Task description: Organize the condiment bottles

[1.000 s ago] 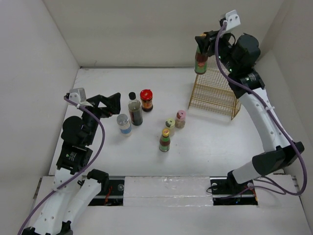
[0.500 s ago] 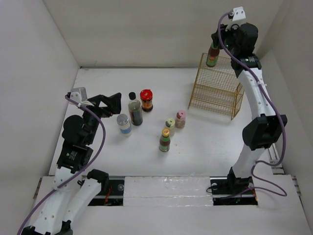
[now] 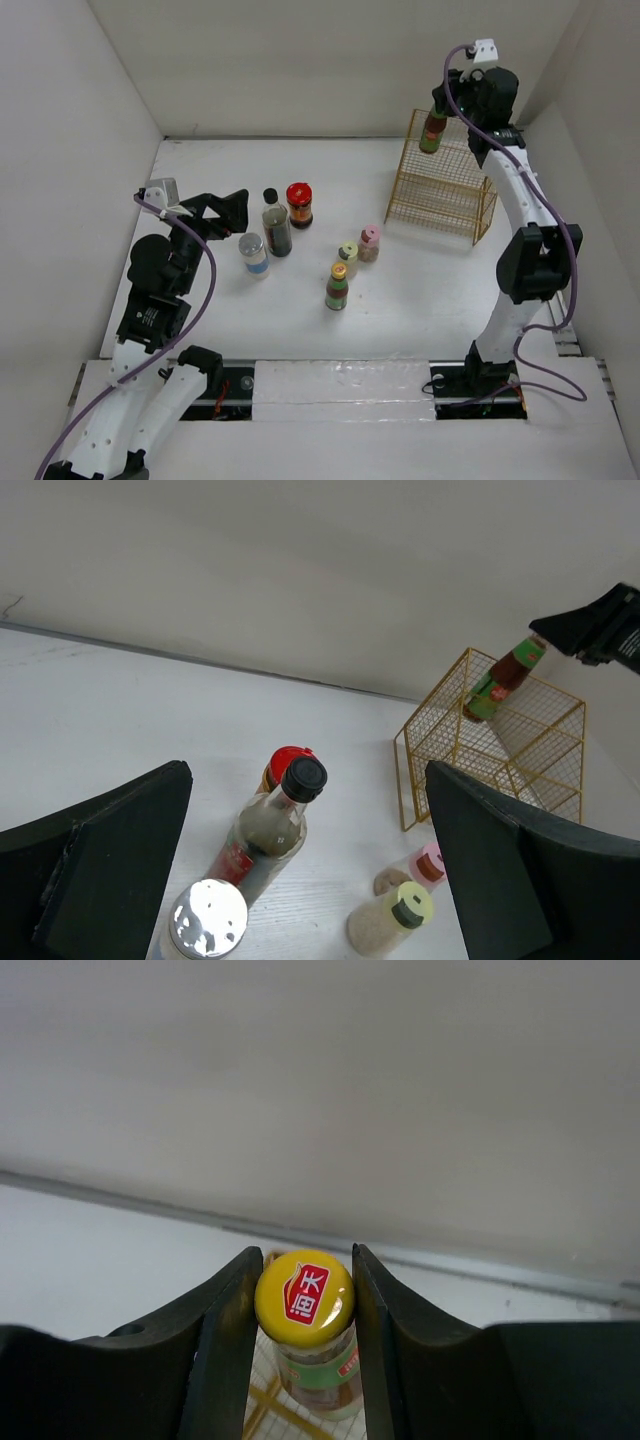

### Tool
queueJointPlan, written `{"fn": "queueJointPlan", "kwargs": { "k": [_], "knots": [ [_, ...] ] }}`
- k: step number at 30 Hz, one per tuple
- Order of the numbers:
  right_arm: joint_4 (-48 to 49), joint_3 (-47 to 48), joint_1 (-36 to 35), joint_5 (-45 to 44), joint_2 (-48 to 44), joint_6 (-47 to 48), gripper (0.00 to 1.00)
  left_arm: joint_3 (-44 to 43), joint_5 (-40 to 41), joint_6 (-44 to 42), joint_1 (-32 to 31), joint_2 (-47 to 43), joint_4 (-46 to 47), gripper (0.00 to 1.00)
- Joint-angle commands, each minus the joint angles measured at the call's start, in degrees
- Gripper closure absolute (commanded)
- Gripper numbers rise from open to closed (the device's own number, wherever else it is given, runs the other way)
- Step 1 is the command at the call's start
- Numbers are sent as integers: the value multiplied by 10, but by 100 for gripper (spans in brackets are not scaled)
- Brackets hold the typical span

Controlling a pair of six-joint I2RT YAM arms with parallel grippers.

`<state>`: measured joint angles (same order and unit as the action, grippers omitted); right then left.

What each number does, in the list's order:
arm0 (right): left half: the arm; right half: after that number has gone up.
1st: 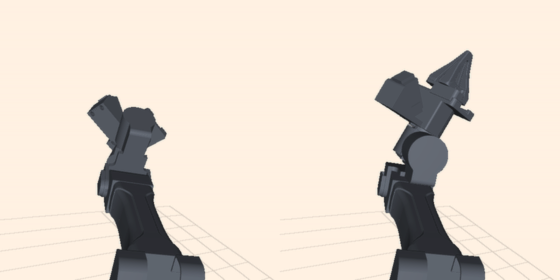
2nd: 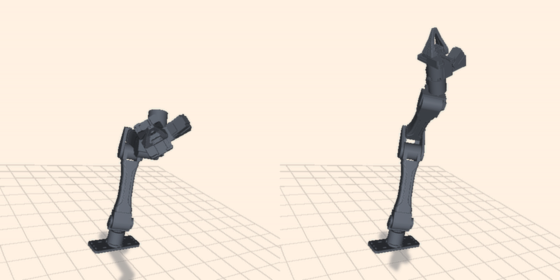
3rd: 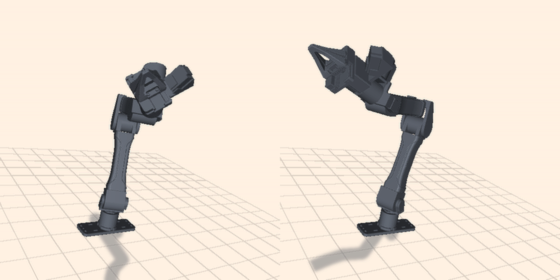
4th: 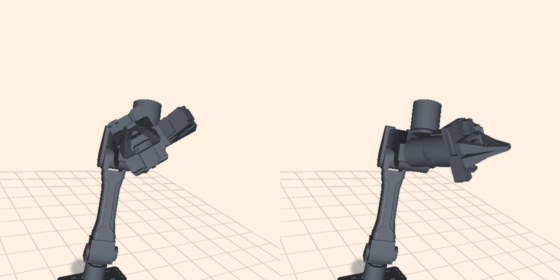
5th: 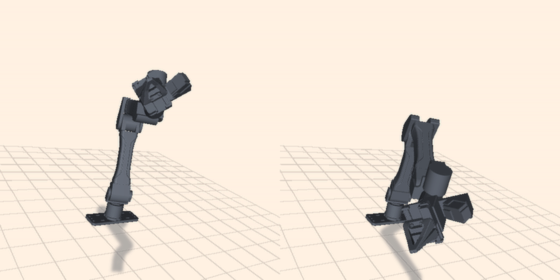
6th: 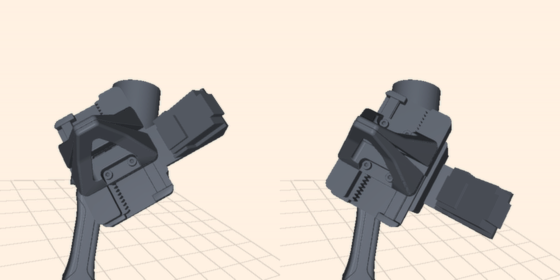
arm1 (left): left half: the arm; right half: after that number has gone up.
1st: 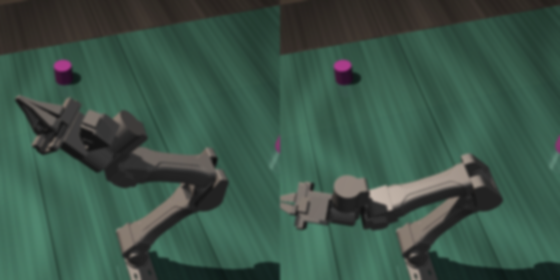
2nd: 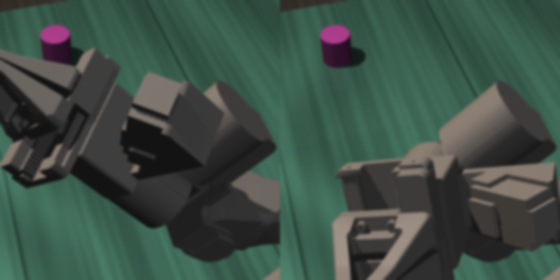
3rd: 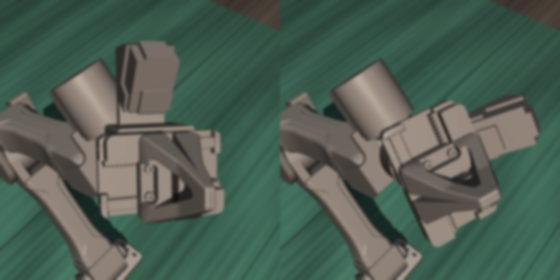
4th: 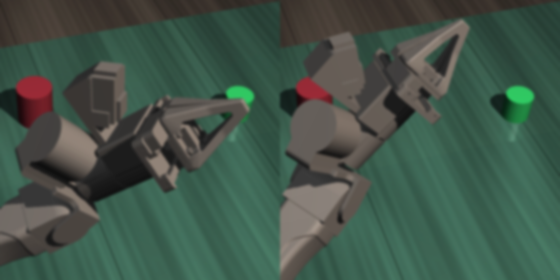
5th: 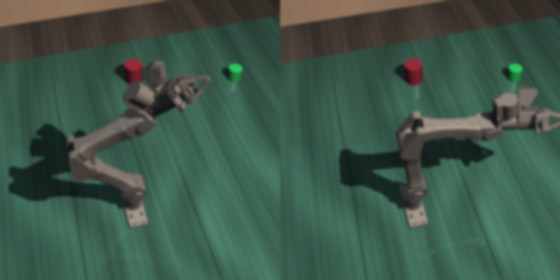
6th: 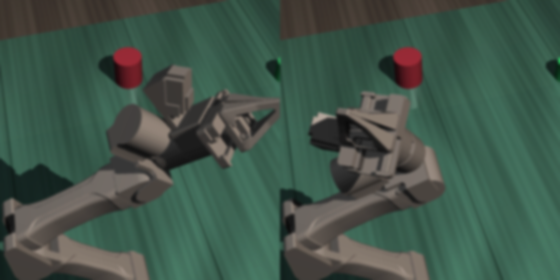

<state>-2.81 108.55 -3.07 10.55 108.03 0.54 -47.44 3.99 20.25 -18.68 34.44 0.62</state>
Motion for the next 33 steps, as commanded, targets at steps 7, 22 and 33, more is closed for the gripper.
{"fn": "queueJointPlan", "kwargs": {
  "k": [7, 22, 33],
  "knots": [
    [200, -191, 1, 1, -76, -54, 94, 3, -8, -1, -2, 6, 25, 0],
    [175, -185, -4, 18, -60, -60, 27, -2, -14, -1, -2, 13, 25, 0],
    [141, -234, -108, 86, -210, -42, 70, -7, 61, 29, -2, 2, 12, 0]
  ]
}}
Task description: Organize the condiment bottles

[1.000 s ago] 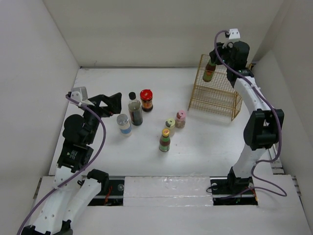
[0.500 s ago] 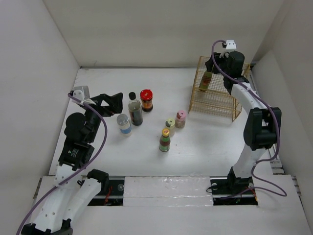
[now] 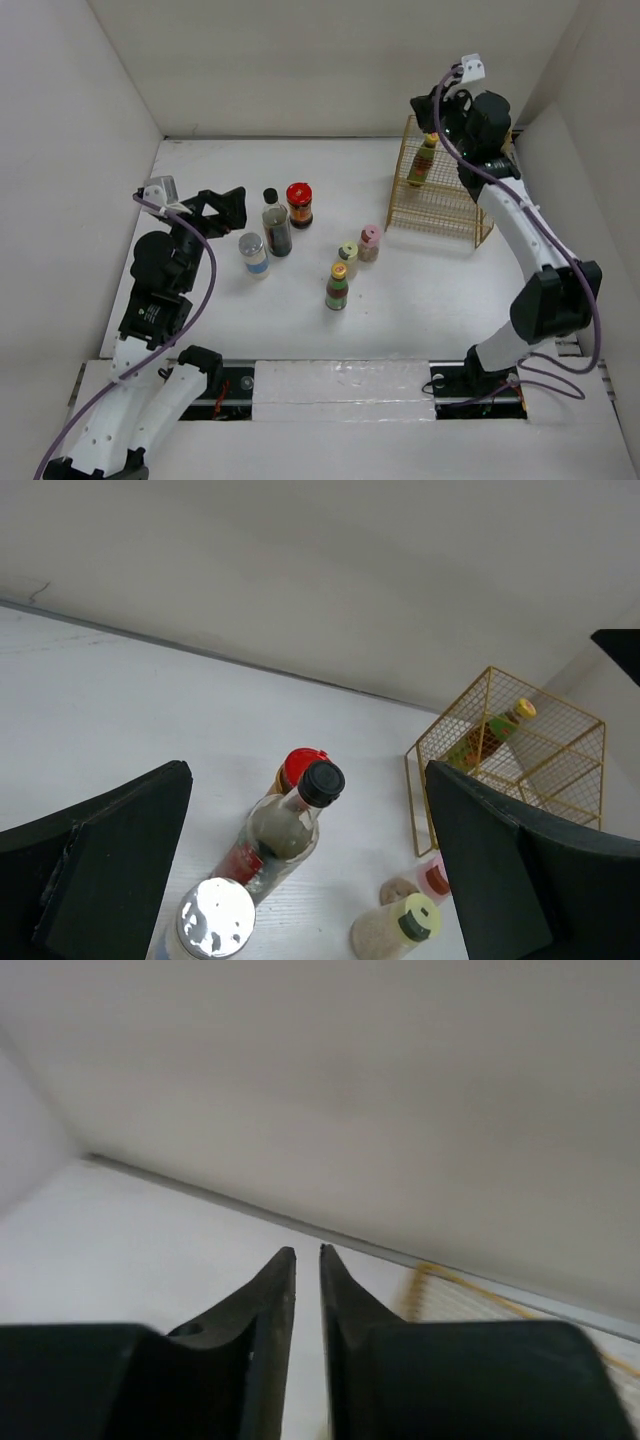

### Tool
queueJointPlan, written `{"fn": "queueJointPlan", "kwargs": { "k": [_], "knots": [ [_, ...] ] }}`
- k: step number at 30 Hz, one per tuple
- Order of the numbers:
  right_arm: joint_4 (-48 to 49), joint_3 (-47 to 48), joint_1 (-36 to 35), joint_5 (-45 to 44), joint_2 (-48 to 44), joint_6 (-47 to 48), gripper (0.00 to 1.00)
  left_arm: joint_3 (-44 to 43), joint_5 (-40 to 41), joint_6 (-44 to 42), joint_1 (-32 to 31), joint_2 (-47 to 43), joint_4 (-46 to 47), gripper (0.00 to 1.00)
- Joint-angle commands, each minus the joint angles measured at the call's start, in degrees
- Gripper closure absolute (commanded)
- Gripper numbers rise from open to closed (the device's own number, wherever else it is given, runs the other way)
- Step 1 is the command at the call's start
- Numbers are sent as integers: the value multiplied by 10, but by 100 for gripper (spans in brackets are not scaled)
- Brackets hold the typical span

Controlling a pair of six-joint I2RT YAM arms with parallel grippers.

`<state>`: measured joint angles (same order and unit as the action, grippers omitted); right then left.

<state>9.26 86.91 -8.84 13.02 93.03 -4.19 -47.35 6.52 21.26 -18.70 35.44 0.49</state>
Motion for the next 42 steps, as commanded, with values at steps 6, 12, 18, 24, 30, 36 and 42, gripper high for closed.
{"fn": "queueJointPlan", "kwargs": {
  "k": [6, 12, 18, 24, 30, 36, 42],
  "knots": [
    [59, -87, -242, 75, -73, 10, 96, -13, 113, 46, -2, -8, -14, 20],
    [59, -136, -358, 97, -73, 22, 76, -19, 148, 51, -2, -27, -30, 61],
    [15, -129, -443, 91, -6, 27, 41, -19, 145, 51, -2, -34, -30, 55],
    [25, -117, -470, 52, 63, 27, 32, -19, 130, 51, -2, -34, -25, 36],
    [39, -85, -480, 7, 123, 33, 31, -19, 118, 51, -2, -34, -25, 33],
    [71, -66, -486, -31, 174, 26, 30, -19, 113, 46, -2, -34, -25, 32],
    [115, -61, -491, -30, 206, 20, 27, -13, 113, 46, -2, -28, -24, 32]
  ]
}}
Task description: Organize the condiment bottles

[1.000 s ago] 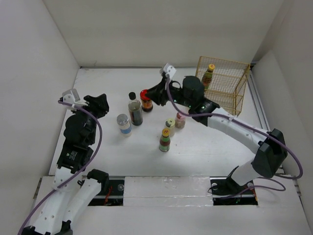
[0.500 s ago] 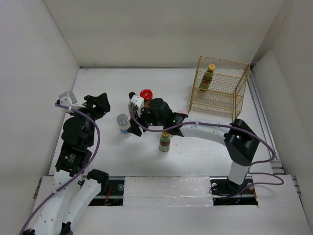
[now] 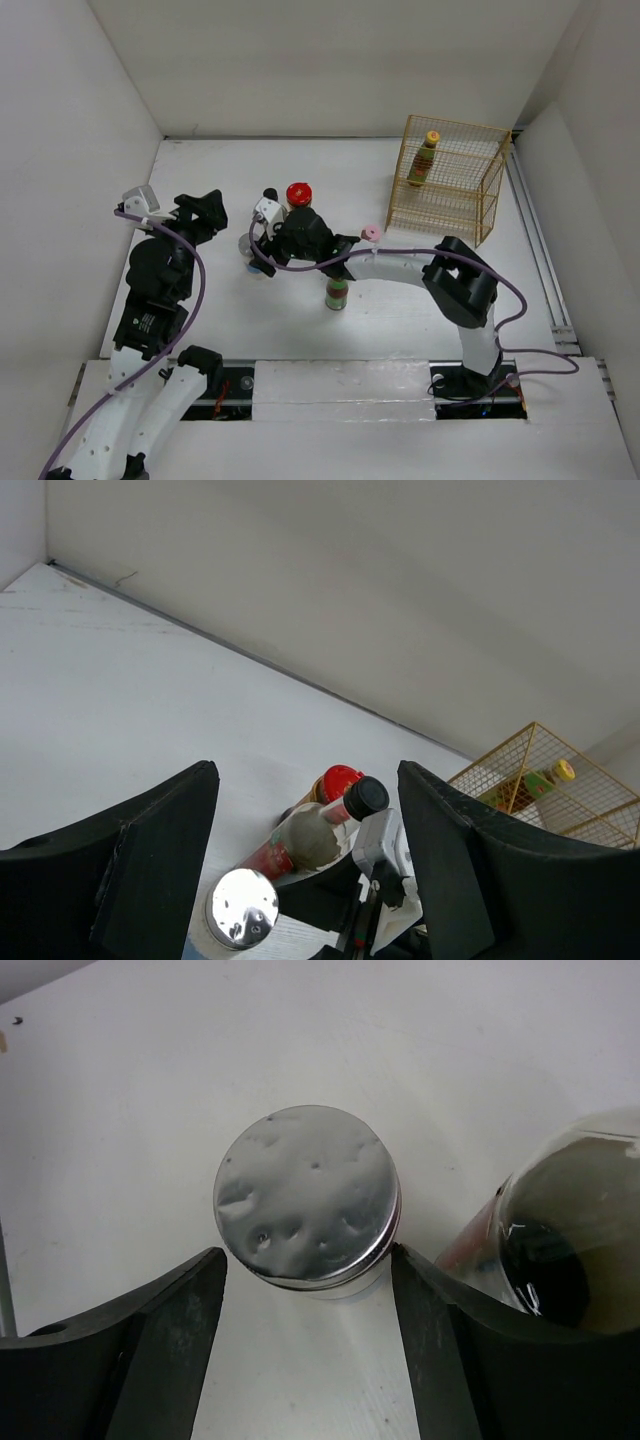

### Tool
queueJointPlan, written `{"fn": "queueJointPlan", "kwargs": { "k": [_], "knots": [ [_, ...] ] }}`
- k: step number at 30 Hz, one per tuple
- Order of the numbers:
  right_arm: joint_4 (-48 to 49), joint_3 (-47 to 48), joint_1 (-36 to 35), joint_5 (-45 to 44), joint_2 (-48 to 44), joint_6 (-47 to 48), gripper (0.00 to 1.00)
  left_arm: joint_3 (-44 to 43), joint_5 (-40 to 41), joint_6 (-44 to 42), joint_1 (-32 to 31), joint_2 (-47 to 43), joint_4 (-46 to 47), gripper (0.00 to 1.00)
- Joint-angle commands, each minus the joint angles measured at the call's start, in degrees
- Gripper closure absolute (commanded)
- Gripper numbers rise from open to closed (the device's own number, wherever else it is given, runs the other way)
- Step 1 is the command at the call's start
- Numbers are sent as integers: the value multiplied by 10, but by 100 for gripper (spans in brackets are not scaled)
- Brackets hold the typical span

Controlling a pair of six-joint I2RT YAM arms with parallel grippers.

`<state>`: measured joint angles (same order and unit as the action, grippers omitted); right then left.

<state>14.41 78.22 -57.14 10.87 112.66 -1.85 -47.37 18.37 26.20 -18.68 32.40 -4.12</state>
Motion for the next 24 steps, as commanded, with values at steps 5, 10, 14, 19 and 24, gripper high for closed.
{"fn": "queueJointPlan", "kwargs": {
  "k": [5, 10, 14, 19, 24],
  "knots": [
    [97, 33, -24, -23, 23, -4, 24, -13, -5, -4, -2, 2, 27, 32],
    [112, 45, -24, -37, 34, -4, 19, -13, -11, -9, -2, 2, 27, 32],
    [124, 57, -29, -43, 53, -4, 16, -13, -11, -9, -2, 2, 27, 32],
    [132, 77, -29, -53, 75, -9, 16, -13, -11, -9, -2, 3, 27, 32],
    [149, 75, -29, -48, 72, -19, 45, -13, -5, -9, -2, -3, 22, 32]
  ]
}}
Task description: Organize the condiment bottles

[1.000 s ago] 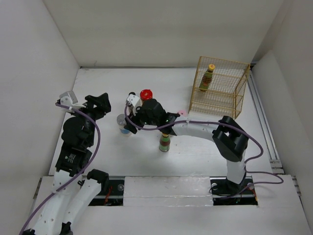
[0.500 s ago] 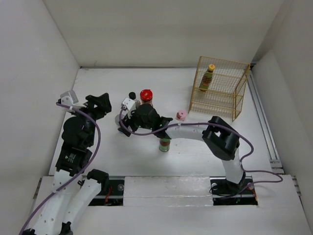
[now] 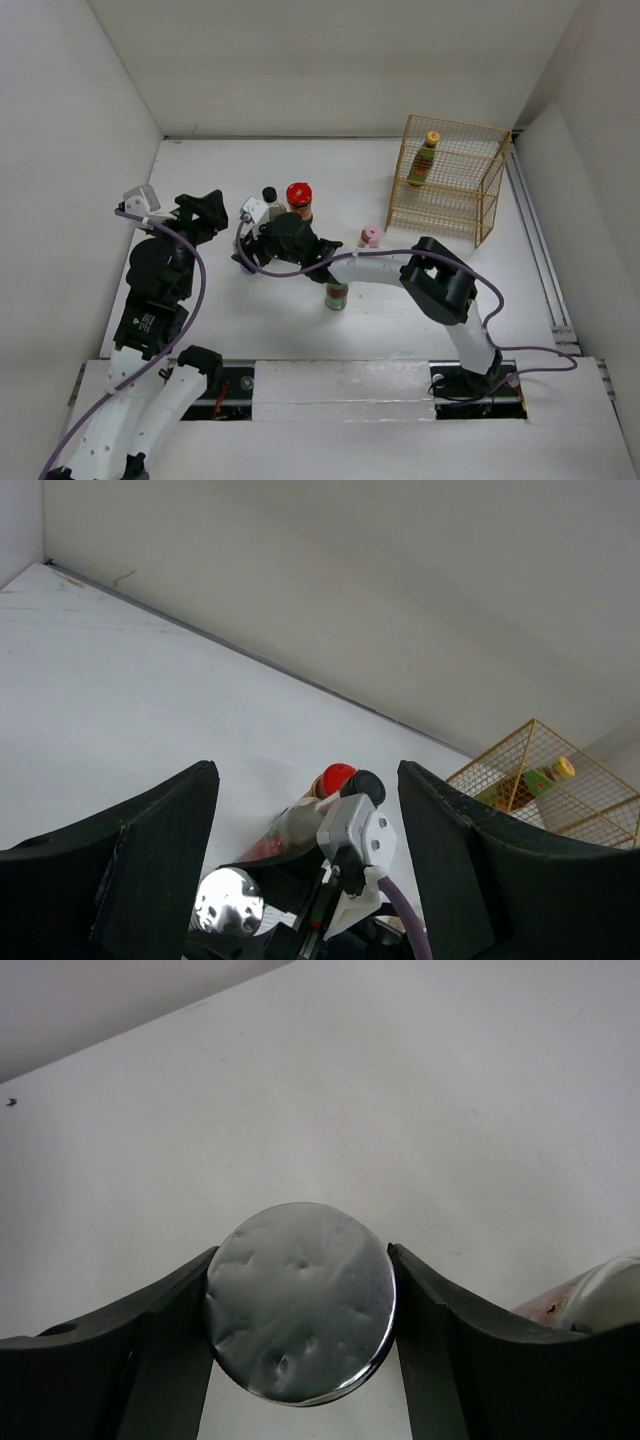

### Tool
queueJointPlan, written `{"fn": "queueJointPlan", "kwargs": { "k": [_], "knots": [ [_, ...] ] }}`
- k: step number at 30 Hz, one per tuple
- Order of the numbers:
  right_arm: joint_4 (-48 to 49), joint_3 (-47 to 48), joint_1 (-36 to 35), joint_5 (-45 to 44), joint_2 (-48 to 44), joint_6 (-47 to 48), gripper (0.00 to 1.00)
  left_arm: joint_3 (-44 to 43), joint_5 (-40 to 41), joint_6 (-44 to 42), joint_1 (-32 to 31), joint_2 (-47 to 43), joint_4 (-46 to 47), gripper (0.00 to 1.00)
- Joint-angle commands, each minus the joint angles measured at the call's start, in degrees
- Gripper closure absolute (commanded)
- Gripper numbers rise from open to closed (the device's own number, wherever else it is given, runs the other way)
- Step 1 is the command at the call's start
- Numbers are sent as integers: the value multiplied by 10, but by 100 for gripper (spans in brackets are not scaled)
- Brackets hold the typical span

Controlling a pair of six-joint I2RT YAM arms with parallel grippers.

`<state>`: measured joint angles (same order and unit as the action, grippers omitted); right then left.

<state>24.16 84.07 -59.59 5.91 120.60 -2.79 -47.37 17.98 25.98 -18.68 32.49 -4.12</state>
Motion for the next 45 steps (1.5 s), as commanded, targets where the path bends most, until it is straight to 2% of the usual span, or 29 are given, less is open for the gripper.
{"fn": "queueJointPlan", "kwargs": {
  "k": [1, 2, 5, 11, 14, 15, 17, 18, 20, 21, 22, 25, 26, 29, 35, 45],
  "knots": [
    [60, 6, -4, 15, -16, -10, 49, -13, -1, -7, -2, -4, 22, 32],
    [66, -17, -4, 23, -28, -10, 55, -13, -1, -7, -2, -4, 22, 32],
    [96, -58, -10, 50, -109, -21, 58, -13, 13, -7, -2, -10, 22, 32],
    [99, -117, -4, 85, -303, -14, 59, -13, 20, -7, -2, -10, 22, 32],
    [74, -129, 46, 94, -399, -14, 60, -18, 20, -1, -2, -10, 22, 32],
    [65, -129, 86, 82, -423, -14, 60, -18, 20, -1, -2, -10, 22, 32],
    [28, -129, 152, 20, -487, 2, 60, -18, 20, -1, -2, -10, 22, 32],
    [19, -129, 152, -5, -502, 9, 61, -18, 14, -1, -2, -10, 22, 32],
    [-17, -129, 228, -39, -521, 30, 61, -18, 8, -1, -2, -10, 22, 32],
    [-24, -121, 256, -68, -527, 31, 61, -18, 8, -1, -2, -10, 22, 32],
    [-34, -116, 313, -83, -527, 31, 61, -13, 8, -1, -2, -10, 22, 31],
    [-70, -92, 394, -109, -504, 37, 61, -13, 1, -1, -2, -10, 22, 31],
    [-76, -84, 443, -109, -496, 37, 61, -13, 1, -1, -2, -10, 22, 31],
    [-97, -45, 524, -82, -451, 31, 61, -13, 1, -1, -2, -16, 27, 31],
    [-116, 7, 611, -29, -361, 9, 62, -13, 1, -1, -2, -9, 27, 31],
    [-97, 21, 627, -16, -311, 9, 62, -13, 1, -7, -2, 2, 27, 31]
  ]
}}
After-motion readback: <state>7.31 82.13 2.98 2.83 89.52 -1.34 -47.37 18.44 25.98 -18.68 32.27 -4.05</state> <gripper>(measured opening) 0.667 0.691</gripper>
